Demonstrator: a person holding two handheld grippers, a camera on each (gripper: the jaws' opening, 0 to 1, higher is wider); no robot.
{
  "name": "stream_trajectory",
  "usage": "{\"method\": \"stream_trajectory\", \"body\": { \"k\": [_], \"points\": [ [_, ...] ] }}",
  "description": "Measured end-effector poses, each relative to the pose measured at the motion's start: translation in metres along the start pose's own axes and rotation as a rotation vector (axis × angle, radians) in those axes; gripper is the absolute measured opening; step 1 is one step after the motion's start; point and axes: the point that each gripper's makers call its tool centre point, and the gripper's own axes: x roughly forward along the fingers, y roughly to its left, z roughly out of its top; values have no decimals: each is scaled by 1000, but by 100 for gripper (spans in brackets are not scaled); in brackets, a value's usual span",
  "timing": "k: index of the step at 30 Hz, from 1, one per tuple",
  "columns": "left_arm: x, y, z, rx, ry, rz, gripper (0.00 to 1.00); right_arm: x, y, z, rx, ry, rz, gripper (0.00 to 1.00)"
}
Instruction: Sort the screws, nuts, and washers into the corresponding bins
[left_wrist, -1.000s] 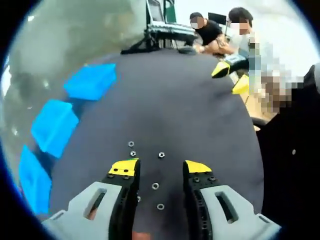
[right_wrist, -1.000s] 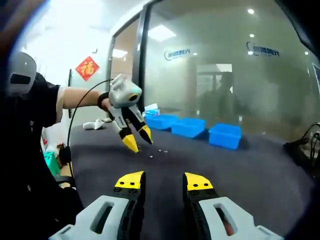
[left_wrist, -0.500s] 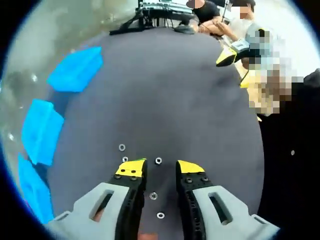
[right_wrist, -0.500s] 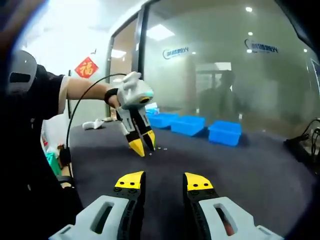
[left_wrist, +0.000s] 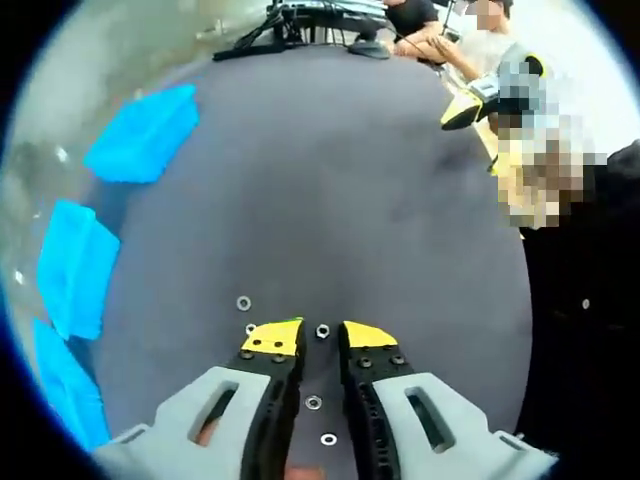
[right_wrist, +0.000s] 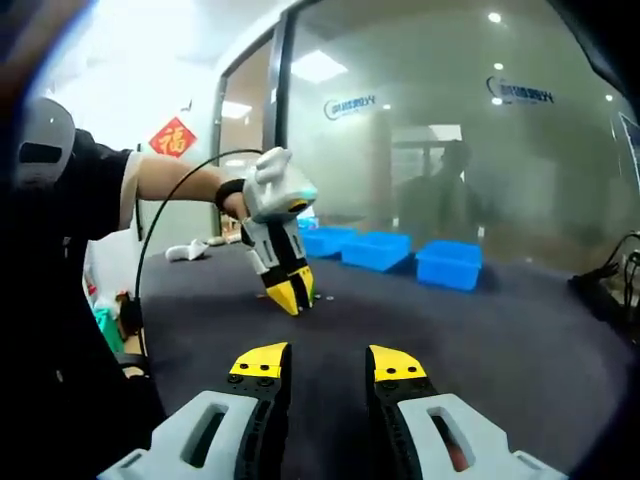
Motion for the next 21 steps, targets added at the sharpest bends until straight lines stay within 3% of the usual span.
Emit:
{"method": "stream_trajectory", "body": {
  "k": [5,12,21],
  "points": [
    [0,0,-1,-16,-1,-2,6,1,1,-1,0,1,2,26],
    [0,0,-2,-28,-14,5,6,2,3,0,-2,-3,5,26],
    [-14,6,5,-103,-173,69,5,5,3,4,-1,-15,-3,26]
  ]
}}
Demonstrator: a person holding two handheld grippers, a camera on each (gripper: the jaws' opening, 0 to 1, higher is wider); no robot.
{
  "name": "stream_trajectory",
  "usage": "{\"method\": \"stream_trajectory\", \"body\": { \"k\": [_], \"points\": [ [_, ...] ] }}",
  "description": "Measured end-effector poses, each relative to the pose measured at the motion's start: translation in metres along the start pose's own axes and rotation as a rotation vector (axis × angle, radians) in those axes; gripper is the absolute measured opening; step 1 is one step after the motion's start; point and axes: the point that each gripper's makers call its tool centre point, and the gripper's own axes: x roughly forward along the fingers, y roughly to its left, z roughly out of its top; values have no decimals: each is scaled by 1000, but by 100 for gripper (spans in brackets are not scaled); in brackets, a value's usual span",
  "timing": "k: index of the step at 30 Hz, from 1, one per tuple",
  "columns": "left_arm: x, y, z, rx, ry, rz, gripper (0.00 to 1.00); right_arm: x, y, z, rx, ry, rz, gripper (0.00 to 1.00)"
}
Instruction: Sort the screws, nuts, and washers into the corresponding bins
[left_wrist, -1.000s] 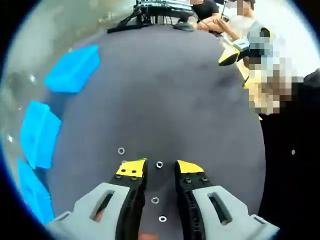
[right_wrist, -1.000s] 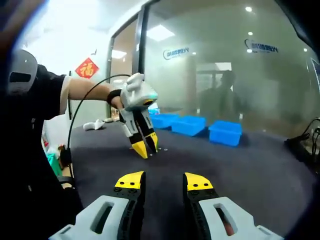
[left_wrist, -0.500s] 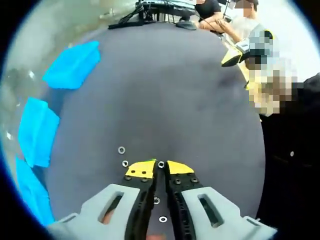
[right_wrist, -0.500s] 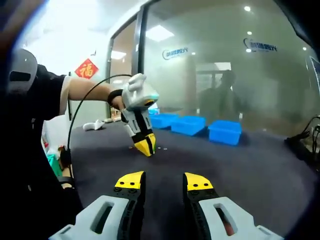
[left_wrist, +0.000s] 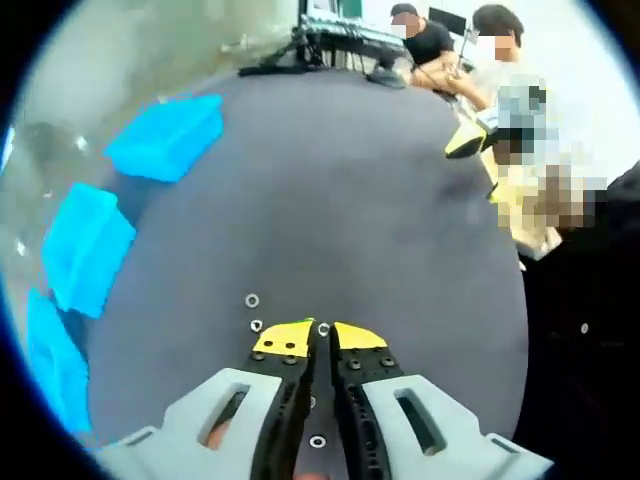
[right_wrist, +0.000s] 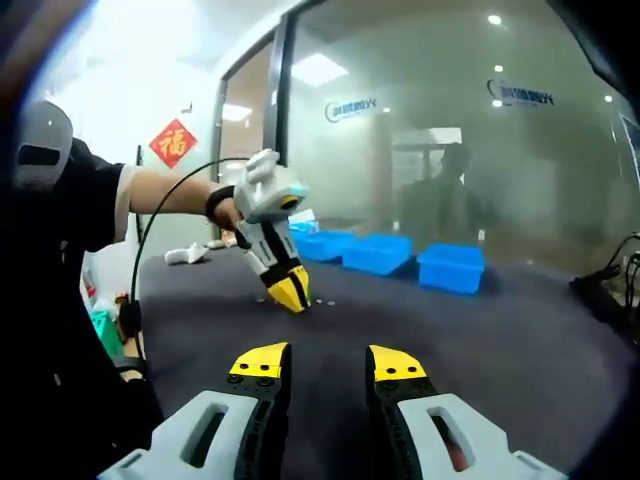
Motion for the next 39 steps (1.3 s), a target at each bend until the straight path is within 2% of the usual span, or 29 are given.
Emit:
{"method": "stream_trajectory", "body": {
  "k": [3,5,7,11,13,16,17,23,25,27,30,32,35,39],
  "points": [
    [-11,3,6,-32,-77,36,5,1,2,0,-2,0,1,26],
    [-25,13,12,-43,-147,124,5,1,3,1,-4,-1,1,26],
    [-36,13,16,-45,-202,160,5,2,3,3,-5,-5,-2,26],
    [-63,19,17,-63,-307,273,5,4,6,7,-8,-12,1,26],
    [-76,21,18,-110,-396,323,5,6,9,9,-16,-17,2,26],
    [-92,25,8,-127,-467,414,5,9,14,16,-14,-34,10,26],
    [-94,22,5,-155,-487,408,5,10,16,17,-19,-35,11,26],
    [-128,22,-12,-248,-630,506,5,10,20,24,-34,-51,8,27],
    [-139,23,-20,-279,-654,537,5,10,20,27,-36,-57,4,27],
    [-153,25,-23,-317,-709,576,5,10,21,30,-38,-65,1,27],
    [-170,32,-28,-315,-738,659,5,12,24,32,-40,-71,4,27],
    [-178,36,-30,-324,-753,689,5,13,27,33,-43,-71,12,27],
    [-193,52,-33,-355,-783,746,5,14,29,34,-45,-72,20,27],
    [-203,76,-38,-381,-793,794,5,13,28,34,-43,-76,18,27]
  ]
}}
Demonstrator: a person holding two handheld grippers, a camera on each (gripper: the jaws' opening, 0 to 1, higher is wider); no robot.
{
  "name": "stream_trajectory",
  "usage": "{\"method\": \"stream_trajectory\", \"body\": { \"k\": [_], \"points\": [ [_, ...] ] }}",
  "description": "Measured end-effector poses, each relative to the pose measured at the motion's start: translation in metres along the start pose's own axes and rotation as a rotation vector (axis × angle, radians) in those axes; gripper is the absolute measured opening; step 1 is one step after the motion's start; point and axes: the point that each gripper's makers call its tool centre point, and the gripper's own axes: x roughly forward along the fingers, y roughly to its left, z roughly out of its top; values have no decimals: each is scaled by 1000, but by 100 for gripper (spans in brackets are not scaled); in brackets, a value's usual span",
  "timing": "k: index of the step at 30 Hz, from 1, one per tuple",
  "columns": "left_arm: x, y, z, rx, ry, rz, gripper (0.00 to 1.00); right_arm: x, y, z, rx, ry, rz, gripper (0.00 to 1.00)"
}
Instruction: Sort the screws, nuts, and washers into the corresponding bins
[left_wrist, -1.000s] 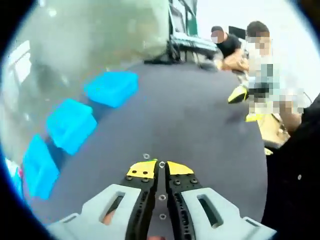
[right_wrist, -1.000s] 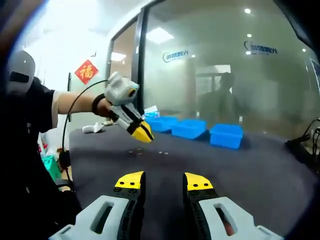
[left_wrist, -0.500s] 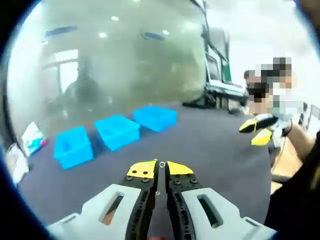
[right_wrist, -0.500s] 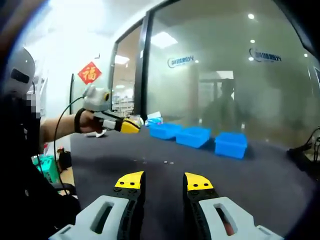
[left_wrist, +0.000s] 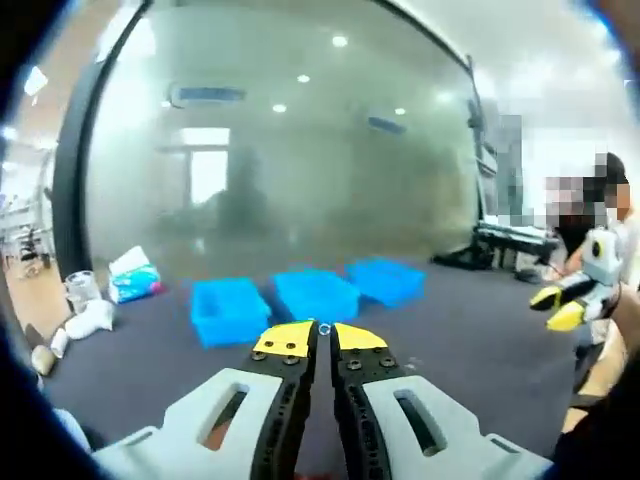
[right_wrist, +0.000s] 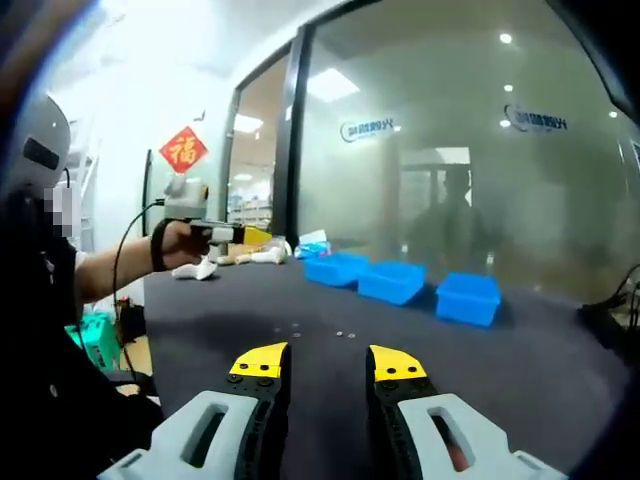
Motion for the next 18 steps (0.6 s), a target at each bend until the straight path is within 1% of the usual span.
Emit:
{"method": "stream_trajectory", "body": {
  "k": [3,7,9,10,12,13,16,18],
  "points": [
    [14,22,2,-1,-5,43,5,-1,-3,0,2,-3,-8,27],
    [38,54,1,-42,11,93,5,-2,-7,0,7,-7,-17,27],
    [52,69,3,-119,13,114,5,-2,-9,-1,11,-8,-23,27],
    [60,72,5,-160,9,102,5,-2,-9,-2,14,-8,-24,26],
    [71,80,7,-129,18,116,5,-1,-10,-4,16,-3,-25,26],
    [77,89,8,-94,23,146,5,-1,-10,-5,18,-1,-25,26],
    [97,98,13,-88,24,148,5,0,-9,-6,21,1,-24,26],
    [113,102,15,-69,32,152,5,1,-10,-7,22,3,-25,26]
  ]
}}
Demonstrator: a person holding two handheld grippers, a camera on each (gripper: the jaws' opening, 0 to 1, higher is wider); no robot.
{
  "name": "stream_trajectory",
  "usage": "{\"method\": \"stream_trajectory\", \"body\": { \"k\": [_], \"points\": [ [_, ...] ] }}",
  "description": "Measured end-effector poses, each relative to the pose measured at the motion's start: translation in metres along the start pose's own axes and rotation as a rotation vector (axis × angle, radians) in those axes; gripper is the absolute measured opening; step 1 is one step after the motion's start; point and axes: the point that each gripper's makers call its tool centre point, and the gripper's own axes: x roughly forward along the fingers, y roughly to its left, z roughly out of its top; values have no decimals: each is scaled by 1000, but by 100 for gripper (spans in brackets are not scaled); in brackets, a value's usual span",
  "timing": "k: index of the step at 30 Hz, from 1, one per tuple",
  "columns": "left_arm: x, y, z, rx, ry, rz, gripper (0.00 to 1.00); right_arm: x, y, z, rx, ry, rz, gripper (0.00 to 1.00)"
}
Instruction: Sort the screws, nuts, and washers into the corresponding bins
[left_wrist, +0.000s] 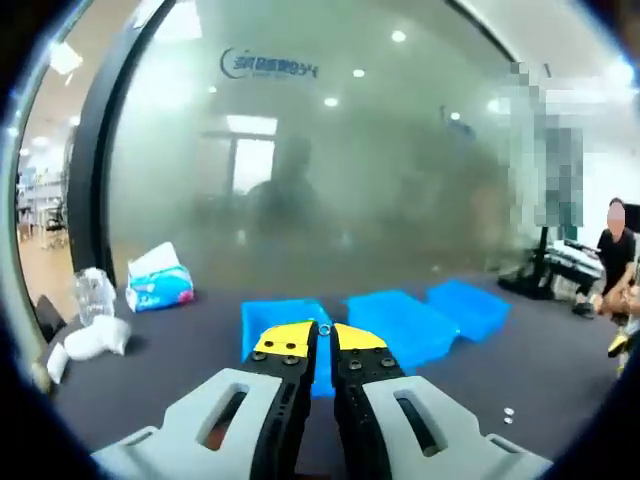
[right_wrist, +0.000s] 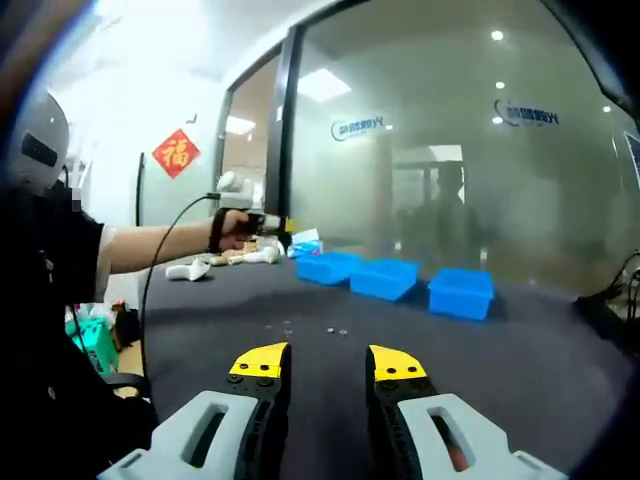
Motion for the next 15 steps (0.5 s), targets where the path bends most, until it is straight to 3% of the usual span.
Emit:
{"method": "stream_trajectory", "body": {
  "k": [4,7,10,13,15],
  "points": [
    [25,6,-8,93,65,28,5,1,0,-2,6,1,0,26],
    [43,9,-11,33,78,32,5,2,1,-4,8,9,4,26],
    [57,15,-15,77,100,54,5,1,1,-5,7,10,4,26],
    [67,21,-13,-5,96,63,5,0,0,-3,8,6,1,26],
    [72,25,-11,-10,100,66,5,-1,-1,-4,8,7,-1,26]
  ]
}}
